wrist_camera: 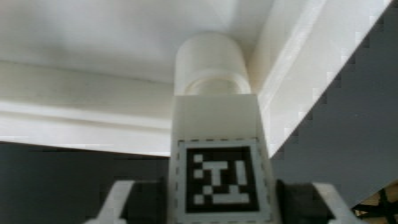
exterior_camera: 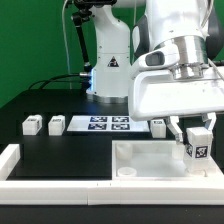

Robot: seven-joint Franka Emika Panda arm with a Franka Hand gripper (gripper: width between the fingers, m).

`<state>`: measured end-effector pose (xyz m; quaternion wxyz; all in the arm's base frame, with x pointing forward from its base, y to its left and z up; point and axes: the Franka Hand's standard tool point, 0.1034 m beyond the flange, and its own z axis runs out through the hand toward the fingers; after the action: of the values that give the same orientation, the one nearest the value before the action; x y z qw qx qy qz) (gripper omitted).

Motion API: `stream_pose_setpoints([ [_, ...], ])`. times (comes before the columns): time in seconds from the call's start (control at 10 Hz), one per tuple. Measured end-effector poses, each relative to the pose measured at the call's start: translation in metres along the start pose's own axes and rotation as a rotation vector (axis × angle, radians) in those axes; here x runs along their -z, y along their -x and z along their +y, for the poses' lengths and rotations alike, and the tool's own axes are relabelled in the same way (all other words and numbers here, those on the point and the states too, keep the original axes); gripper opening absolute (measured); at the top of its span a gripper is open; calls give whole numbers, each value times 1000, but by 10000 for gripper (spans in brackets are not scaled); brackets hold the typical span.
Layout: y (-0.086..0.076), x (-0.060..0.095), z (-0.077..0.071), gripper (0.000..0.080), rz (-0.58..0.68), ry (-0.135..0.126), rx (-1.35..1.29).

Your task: Assemble square table

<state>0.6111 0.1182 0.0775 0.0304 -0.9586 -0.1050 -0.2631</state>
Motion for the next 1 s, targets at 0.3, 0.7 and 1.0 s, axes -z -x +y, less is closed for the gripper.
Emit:
stream_pose_setpoints([
  [0.3, 0, 0, 0, 508, 0, 0, 4],
  [0.7, 0, 0, 0, 644, 0, 0, 12],
  [1.0, 0, 0, 0, 649, 0, 0, 14],
])
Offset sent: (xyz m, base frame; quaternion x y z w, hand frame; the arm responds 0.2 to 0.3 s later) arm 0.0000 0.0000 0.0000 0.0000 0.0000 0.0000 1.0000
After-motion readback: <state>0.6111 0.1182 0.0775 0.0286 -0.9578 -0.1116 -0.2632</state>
